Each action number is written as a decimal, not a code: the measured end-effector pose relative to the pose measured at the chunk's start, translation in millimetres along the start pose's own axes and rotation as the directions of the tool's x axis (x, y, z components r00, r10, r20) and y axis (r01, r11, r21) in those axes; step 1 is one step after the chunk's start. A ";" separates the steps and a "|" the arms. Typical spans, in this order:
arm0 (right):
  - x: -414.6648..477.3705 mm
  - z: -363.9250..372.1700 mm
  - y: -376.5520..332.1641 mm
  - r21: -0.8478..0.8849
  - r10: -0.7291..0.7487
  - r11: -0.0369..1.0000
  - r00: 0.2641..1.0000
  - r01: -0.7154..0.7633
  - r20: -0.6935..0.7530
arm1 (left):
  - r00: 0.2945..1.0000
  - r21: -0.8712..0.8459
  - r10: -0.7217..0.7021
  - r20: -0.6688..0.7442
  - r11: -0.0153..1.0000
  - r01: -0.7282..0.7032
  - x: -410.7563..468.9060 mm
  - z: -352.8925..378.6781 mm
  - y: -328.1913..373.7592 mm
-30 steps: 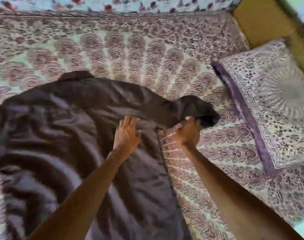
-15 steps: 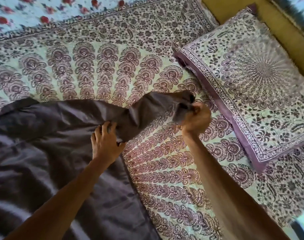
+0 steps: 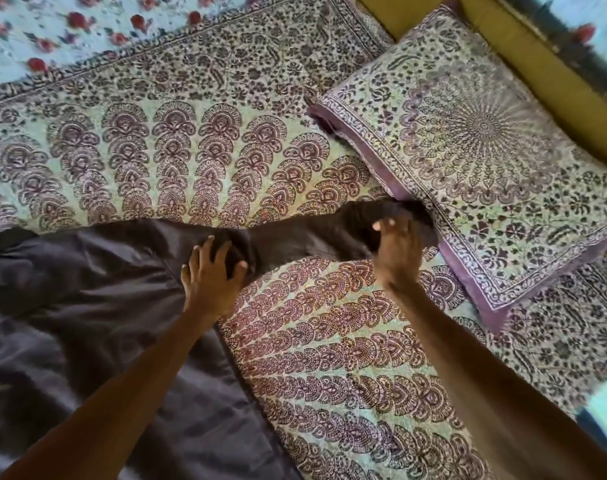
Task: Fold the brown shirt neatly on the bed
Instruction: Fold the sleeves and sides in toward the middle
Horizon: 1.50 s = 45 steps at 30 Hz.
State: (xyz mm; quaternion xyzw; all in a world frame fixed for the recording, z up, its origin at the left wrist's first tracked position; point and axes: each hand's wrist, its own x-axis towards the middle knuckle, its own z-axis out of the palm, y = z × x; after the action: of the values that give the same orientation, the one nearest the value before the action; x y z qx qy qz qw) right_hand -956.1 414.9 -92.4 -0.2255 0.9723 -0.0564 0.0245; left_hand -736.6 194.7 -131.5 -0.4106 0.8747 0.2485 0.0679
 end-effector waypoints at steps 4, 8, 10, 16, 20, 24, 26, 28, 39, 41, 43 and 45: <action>46.2 -5.3 -4.6 -0.067 -0.162 0.982 0.972 0.175 0.169 | 0.993 -0.021 0.008 -0.119 1.000 -0.010 11.3 -6.0 0.1; 77.9 4.4 1.3 -0.139 -0.199 0.955 0.912 0.263 0.357 | 0.984 0.131 0.112 -0.139 0.987 -0.094 29.4 -14.1 -1.0; 83.3 5.1 2.3 -0.157 -0.178 0.956 0.917 0.247 0.357 | 0.983 0.228 0.135 -0.122 0.968 -0.105 42.4 -18.3 -2.8; 69.2 -5.4 19.9 -0.278 -0.210 0.911 0.923 0.305 0.324 | 0.992 0.406 0.067 -0.109 0.914 -0.017 68.1 -38.0 6.2; 65.9 -9.8 41.5 -0.239 -0.184 0.945 0.966 0.225 0.183 | 0.976 0.385 0.034 -0.214 0.921 0.052 72.9 -40.5 4.2; 68.3 -8.4 44.9 -0.253 -0.166 0.954 0.986 0.162 0.008 | 0.966 0.320 0.065 -0.251 0.947 0.019 67.3 -30.8 8.7; 67.5 -5.4 40.7 -0.247 -0.147 0.959 0.989 0.140 -0.009 | 0.954 0.235 0.043 -0.296 0.971 0.030 61.2 -25.7 11.8; 66.6 -4.6 37.2 -0.144 -0.119 0.984 0.989 0.105 -0.093 | 0.942 0.196 0.055 -0.330 0.980 0.011 52.8 -18.2 13.6; 80.5 -35.2 45.7 0.277 -0.211 0.930 0.968 0.240 -0.133 | 0.990 0.247 0.030 -0.140 0.969 0.006 69.1 -31.3 -12.0; 85.7 -41.3 46.2 0.473 -0.209 0.868 0.975 0.152 0.071 | 0.990 0.217 0.005 -0.138 0.976 0.025 75.0 -37.2 -16.6; 92.6 -46.2 52.5 0.526 -0.182 0.850 0.933 -0.010 0.311 | 0.988 0.207 -0.001 -0.154 0.978 0.033 79.9 -42.4 -19.9; 100.3 -49.3 61.1 0.425 -0.145 0.898 0.840 -0.109 0.523 | 0.986 0.209 0.001 -0.167 0.977 0.035 81.7 -46.3 -20.4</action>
State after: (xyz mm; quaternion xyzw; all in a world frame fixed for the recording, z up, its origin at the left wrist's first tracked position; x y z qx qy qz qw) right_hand -1076.4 429.9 -53.0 -0.2300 0.8847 -0.2080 0.3480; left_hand -770.7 105.1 -125.5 -0.4279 0.8951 0.1185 0.0400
